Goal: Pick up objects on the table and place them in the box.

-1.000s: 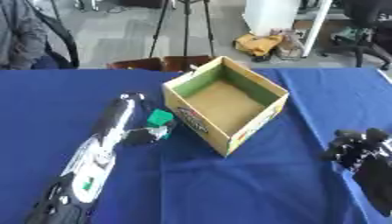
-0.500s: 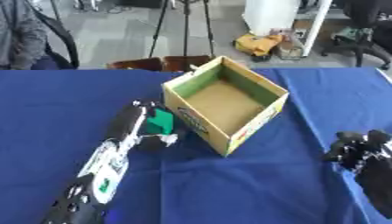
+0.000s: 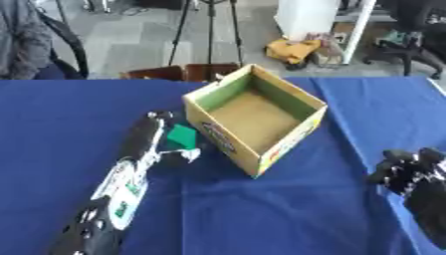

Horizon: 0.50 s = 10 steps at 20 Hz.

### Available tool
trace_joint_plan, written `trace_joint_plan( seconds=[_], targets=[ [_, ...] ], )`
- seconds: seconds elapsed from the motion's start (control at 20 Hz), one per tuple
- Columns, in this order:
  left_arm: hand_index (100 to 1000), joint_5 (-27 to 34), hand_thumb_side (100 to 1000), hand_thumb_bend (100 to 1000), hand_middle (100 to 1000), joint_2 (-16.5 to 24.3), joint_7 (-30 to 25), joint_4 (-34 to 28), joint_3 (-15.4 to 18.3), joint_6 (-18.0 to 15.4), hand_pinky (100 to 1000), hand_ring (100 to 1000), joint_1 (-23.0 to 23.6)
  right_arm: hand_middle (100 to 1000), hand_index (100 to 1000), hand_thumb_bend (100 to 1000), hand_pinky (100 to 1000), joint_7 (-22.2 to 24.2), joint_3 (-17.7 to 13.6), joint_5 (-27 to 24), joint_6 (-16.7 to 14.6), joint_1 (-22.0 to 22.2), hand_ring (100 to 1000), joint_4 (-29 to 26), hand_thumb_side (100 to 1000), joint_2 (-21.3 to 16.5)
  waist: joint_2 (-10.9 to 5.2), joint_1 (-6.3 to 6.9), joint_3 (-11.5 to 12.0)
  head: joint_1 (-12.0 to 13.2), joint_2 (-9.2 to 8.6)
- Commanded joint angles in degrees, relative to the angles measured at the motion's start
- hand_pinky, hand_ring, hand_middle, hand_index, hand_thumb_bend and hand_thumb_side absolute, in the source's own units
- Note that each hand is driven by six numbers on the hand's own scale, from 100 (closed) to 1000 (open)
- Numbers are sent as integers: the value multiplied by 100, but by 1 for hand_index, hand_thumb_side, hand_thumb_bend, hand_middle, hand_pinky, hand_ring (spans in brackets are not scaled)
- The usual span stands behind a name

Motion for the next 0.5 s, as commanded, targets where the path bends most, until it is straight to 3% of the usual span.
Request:
trace_joint_plan(
  seconds=[0.05,0.5],
  targets=[
    [751,26,450,676,532,54,74,-149,38,6,609,789,-152,570,744,100,647,19,-14,-10,-15,-66,584,-68,887,-65,-95,0,-3,21,-37],
    [756,-160,430,678,544,90,237,-67,96,72,621,793,-182,570,744,100,646,24,-12,-7,-9,-71,584,-59,888,-64,-96,14,-35,36,-64]
  ],
)
